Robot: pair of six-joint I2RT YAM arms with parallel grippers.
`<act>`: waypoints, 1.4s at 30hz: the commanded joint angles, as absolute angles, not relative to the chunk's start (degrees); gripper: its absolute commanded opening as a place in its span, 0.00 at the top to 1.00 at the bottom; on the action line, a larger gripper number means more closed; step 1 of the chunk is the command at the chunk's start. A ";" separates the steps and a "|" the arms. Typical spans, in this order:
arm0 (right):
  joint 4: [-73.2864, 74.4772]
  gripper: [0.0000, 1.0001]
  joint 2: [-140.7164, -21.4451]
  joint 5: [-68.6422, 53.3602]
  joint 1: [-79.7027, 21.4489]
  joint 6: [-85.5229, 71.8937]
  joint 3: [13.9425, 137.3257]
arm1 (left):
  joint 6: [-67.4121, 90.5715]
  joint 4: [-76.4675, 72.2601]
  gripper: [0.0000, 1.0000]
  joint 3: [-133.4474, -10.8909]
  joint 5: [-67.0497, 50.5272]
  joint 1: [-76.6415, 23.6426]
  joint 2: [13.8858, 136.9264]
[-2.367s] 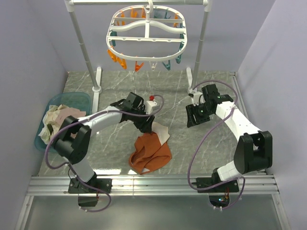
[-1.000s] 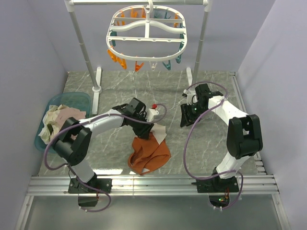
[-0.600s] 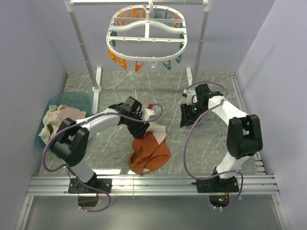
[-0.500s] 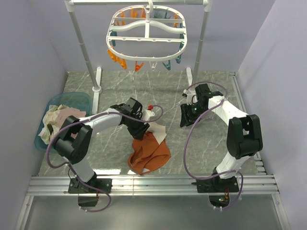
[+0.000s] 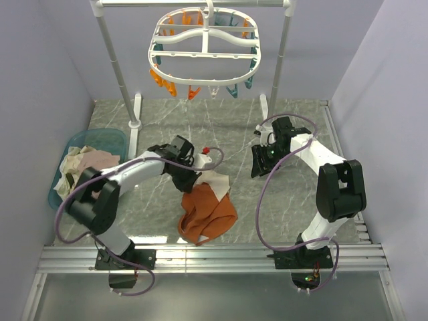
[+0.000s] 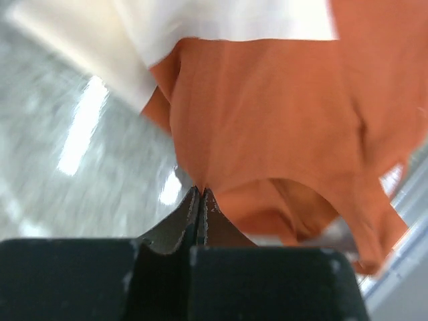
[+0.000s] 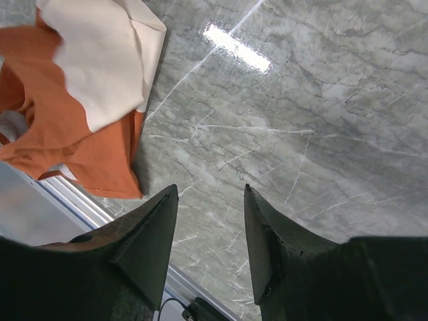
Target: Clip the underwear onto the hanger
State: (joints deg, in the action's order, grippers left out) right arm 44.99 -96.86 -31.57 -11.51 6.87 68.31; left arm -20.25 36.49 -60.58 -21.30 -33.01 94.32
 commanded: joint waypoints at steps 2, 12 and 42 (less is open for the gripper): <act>44.91 0.48 -94.66 -32.26 -12.04 7.29 69.70 | -20.74 43.50 1.00 -61.96 -22.94 -30.15 83.77; 46.14 0.49 -95.36 -32.08 -12.83 8.00 71.45 | -25.31 49.74 1.00 -48.71 -17.50 -15.57 77.79; 34.46 0.52 -113.02 -24.70 -34.80 -5.27 82.79 | -11.26 33.41 0.47 -56.34 -13.04 -12.65 86.12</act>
